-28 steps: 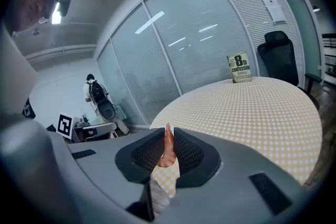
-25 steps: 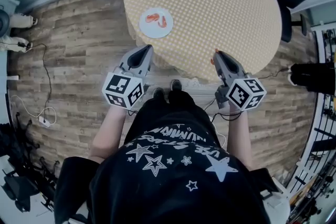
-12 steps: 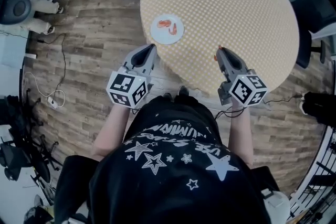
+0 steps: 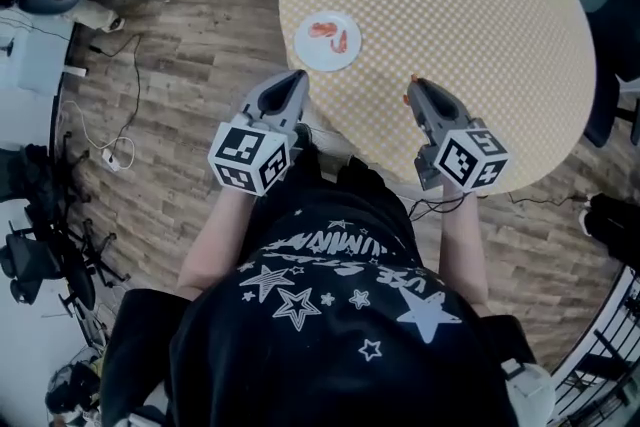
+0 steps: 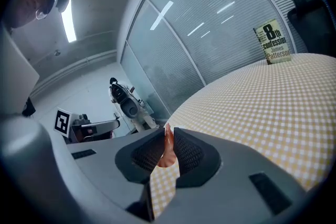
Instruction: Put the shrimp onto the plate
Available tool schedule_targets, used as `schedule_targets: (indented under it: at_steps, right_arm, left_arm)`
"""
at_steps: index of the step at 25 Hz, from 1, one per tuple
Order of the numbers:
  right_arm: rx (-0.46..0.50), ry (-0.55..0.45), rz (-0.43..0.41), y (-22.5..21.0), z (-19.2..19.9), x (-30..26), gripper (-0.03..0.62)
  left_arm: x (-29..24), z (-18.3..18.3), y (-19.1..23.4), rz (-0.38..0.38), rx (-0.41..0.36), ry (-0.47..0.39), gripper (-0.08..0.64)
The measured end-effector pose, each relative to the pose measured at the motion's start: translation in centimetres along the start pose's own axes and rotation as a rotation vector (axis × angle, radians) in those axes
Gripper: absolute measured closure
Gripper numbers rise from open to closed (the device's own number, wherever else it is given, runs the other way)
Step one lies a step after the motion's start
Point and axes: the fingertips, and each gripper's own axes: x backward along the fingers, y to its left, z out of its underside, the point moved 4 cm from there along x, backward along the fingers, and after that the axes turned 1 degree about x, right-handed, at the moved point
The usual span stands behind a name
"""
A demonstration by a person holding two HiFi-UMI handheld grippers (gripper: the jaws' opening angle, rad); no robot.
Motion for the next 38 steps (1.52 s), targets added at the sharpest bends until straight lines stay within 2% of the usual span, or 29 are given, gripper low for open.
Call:
schedule_targets:
  at_steps: [6,9,13,25,38]
  right_arm:
    - [0.007,0.027,0.007,1.3,0.9,-1.6,0.546]
    - [0.0,0.024,0.038,1.8,1.0,-2.8,0.546]
    - [-0.007,0.018,0.08,2.7,0.7,-5.0,0.546]
    - [0.011,0.09,0.146,5.7,1.4,-14.4,0.546]
    - [0.039,0.224,0.272,5.2,5.4,-21.8,0.546]
  left_arm:
    - [-1.8,0.3,0.7,0.066,-0.02,0.03,0.551]
    - [-2.6,0.0,2.0,0.11,-0.037,0.035,0.551]
    - [-3.5,-0.6,4.6,0.159,-0.049,0.039,0.552]
    - [-5.8,-0.8,14.4,0.224,-0.023,0.069,0.551]
    - [-8.7,0.1,20.2,0.336,-0.039,0.146,0.551]
